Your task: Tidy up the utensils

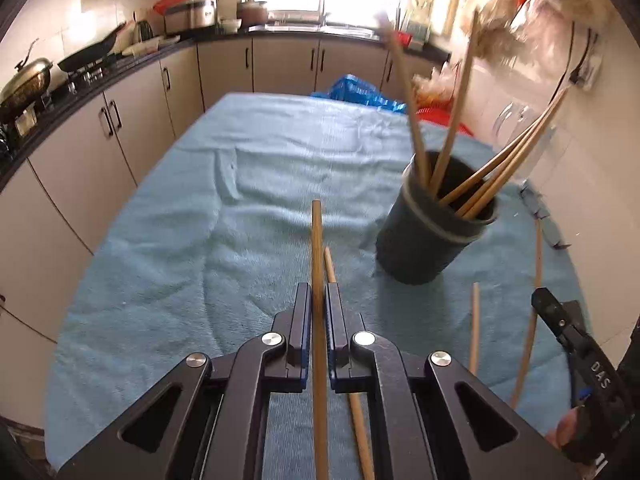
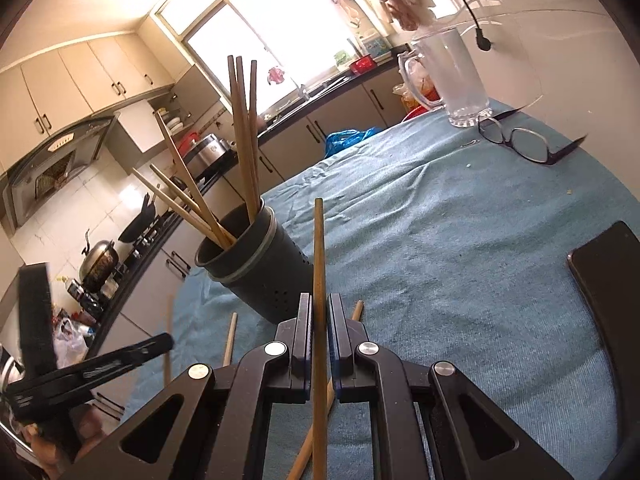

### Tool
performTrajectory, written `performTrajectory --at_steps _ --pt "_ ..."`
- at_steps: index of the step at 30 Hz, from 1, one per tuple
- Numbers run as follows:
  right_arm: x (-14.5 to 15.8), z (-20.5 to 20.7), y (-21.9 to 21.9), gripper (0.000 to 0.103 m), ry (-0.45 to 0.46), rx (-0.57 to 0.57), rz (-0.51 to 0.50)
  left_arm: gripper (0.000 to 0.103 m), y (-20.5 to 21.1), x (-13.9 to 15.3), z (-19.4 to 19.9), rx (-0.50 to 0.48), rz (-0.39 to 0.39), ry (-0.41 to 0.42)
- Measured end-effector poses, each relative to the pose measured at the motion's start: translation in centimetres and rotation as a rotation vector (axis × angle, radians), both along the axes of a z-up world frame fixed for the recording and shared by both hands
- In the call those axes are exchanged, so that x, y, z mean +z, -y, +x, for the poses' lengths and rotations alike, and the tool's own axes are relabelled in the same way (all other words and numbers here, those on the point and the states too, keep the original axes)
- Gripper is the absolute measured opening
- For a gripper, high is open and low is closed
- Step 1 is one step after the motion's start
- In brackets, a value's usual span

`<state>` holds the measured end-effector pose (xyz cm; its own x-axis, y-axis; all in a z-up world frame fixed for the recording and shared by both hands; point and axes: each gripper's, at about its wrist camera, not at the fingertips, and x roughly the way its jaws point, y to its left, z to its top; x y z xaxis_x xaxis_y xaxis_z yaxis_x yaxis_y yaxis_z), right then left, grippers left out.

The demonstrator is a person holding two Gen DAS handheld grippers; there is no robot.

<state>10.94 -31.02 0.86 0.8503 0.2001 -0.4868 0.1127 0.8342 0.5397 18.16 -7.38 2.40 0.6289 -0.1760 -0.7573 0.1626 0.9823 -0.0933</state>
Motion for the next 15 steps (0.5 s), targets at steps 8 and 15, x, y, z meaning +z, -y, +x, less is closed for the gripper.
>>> performTrajectory --at_steps 8,15 --pt "2.5 -3.1 0.0 0.008 0.058 -0.036 -0.003 0.006 -0.9 3.0 -2.9 -0.016 -0.045 0.075" --pt "4.7 -5.0 -1.4 0.008 0.087 -0.026 -0.045 0.006 -1.9 4.4 -4.3 -0.017 -0.075 0.113"
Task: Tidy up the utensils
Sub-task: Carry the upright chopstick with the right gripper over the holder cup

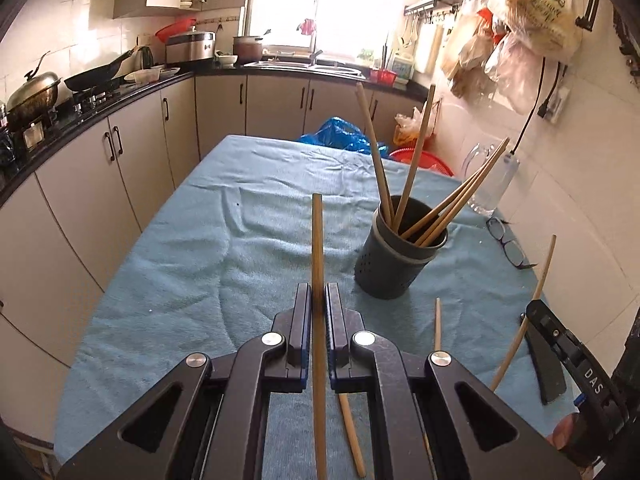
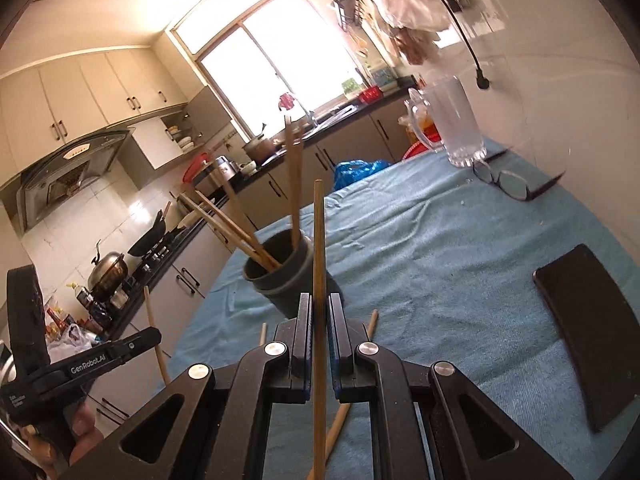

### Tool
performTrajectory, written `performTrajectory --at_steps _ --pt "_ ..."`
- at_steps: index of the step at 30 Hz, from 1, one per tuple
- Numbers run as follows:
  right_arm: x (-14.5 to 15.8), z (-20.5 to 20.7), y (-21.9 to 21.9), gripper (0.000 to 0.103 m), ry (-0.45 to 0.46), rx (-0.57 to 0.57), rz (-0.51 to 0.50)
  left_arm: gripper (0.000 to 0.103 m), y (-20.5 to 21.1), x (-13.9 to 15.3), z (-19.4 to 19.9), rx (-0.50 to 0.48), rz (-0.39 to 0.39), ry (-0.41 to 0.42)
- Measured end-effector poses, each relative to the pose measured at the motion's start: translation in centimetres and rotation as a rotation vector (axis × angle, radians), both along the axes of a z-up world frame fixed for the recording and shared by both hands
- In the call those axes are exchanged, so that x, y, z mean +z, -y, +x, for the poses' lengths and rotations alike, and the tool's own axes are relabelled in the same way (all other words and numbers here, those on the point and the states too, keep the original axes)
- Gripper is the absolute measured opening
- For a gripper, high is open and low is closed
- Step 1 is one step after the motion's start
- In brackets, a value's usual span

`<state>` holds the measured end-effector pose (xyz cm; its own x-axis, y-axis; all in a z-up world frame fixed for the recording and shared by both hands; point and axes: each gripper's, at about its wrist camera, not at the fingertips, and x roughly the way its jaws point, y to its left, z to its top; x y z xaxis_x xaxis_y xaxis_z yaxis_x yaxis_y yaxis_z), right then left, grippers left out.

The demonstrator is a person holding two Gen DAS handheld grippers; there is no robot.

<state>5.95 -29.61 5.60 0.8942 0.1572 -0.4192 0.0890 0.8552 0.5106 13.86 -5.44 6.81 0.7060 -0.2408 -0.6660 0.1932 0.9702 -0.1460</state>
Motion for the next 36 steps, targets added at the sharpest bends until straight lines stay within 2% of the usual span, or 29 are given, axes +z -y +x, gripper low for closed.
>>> performTrajectory --at_steps 22,36 --pt "3.8 -2.4 -3.4 0.008 0.06 0.027 -0.07 0.006 -3.8 1.8 -1.2 0.011 -0.09 0.026" --pt "4.0 -2.6 -3.1 0.008 0.077 0.032 -0.064 0.006 -3.9 2.8 -2.2 -0.012 -0.11 0.049"
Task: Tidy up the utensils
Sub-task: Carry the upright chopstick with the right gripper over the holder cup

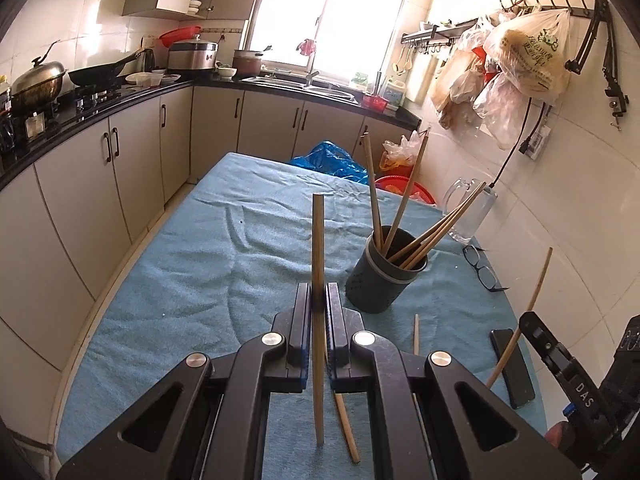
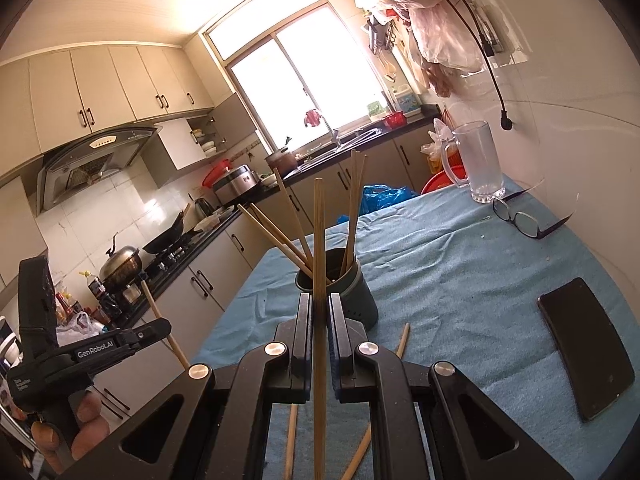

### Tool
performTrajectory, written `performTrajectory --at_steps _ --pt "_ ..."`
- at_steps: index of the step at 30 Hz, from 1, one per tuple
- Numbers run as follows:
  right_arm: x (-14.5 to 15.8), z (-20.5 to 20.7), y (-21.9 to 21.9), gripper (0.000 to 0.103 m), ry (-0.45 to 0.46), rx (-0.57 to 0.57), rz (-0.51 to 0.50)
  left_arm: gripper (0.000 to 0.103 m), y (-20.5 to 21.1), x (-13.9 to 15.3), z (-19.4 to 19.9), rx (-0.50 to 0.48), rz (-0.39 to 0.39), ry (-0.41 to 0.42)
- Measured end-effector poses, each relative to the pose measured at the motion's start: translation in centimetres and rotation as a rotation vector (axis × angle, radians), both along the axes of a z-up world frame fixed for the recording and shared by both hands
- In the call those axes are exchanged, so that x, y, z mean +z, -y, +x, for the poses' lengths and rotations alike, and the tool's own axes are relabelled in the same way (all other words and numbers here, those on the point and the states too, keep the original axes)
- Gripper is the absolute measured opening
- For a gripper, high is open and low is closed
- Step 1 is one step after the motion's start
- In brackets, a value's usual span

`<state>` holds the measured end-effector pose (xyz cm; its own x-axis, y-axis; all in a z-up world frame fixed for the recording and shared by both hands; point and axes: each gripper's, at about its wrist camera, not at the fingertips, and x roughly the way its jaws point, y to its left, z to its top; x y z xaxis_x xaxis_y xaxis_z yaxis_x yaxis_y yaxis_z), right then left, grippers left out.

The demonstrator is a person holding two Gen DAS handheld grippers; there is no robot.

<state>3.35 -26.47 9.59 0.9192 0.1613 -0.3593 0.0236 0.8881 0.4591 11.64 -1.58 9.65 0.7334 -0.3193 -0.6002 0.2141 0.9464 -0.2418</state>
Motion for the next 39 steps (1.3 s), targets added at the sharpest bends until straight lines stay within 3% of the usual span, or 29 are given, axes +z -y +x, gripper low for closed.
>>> performTrajectory --at_steps 18,27,39 --pt "0.1 1.4 0.6 0.008 -0.008 -0.021 0.015 0.006 0.5 1.3 1.0 -0.015 -0.009 0.01" --pt "2.2 3.7 0.9 0.008 0.017 -0.024 -0.006 0.006 1.3 4.1 2.7 -0.053 -0.014 0.019" --pt "7.1 9.1 2.3 0.008 0.08 -0.094 -0.005 0.006 3.6 10.3 6.6 -0.12 -0.037 0.061"
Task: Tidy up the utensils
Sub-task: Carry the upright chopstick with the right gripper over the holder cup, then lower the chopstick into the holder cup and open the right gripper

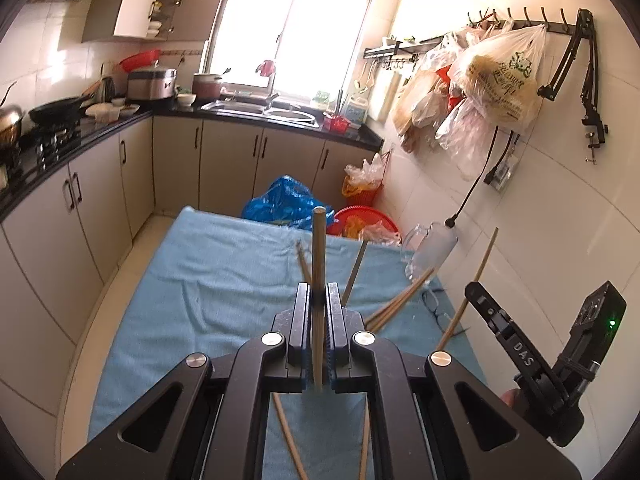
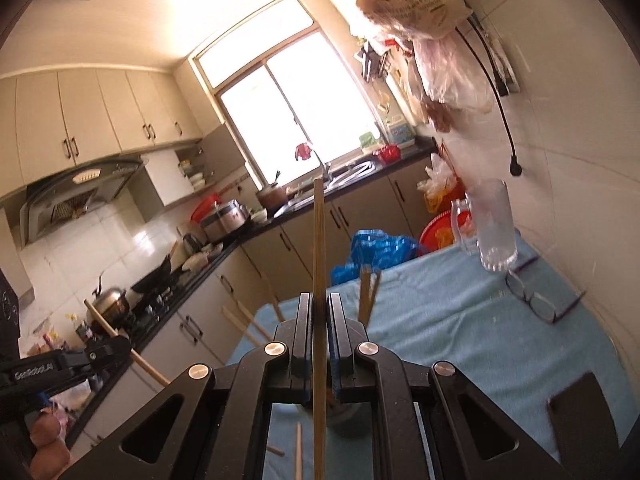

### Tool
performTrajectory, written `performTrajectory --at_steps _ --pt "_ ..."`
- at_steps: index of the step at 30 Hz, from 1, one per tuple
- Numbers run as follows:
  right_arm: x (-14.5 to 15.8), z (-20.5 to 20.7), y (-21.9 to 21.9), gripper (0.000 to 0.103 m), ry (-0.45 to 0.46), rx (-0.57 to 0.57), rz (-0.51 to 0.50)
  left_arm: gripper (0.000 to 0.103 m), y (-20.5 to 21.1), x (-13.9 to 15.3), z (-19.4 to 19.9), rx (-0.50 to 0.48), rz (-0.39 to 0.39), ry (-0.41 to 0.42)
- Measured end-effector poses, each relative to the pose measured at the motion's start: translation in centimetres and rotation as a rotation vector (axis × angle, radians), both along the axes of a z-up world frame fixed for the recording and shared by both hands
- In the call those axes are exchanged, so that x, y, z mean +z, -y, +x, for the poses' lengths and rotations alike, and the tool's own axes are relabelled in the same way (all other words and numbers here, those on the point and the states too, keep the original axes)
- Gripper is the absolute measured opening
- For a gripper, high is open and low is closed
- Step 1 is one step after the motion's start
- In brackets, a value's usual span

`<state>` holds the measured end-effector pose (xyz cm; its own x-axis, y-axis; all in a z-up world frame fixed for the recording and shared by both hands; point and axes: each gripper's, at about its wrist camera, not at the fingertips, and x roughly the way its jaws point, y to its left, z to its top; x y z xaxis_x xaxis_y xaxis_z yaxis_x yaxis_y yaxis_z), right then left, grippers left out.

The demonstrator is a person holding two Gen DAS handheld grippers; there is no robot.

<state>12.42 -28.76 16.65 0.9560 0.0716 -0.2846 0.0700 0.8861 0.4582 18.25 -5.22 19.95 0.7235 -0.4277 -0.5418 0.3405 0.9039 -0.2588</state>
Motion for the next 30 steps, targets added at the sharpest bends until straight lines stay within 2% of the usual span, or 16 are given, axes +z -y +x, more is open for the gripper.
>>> performTrajectory --at_steps 5,10,19,23,30 --pt "1.8 2.9 0.2 0.008 0.014 -0.019 -0.012 0.006 1.4 1.8 2.0 -0.014 -0.014 0.022" --pt "2.6 5.6 0.1 0.008 0.023 -0.045 -0.032 0.006 2.4 1.7 4.2 -0.018 -0.03 0.011" --pt "0.0 9.8 -0.9 0.008 -0.02 -0.06 -0.086 0.006 3.7 -2.3 7.3 -0.03 -0.023 -0.053" --pt "-1.6 9.9 -1.5 0.008 -0.051 -0.044 -0.107 0.006 3.9 -4.4 7.9 -0.033 -0.004 -0.091" --pt "-3.2 9.7 -2.3 0.008 -0.09 -0.019 -0.12 0.006 3.8 -6.2 8.4 -0.032 0.006 -0.132"
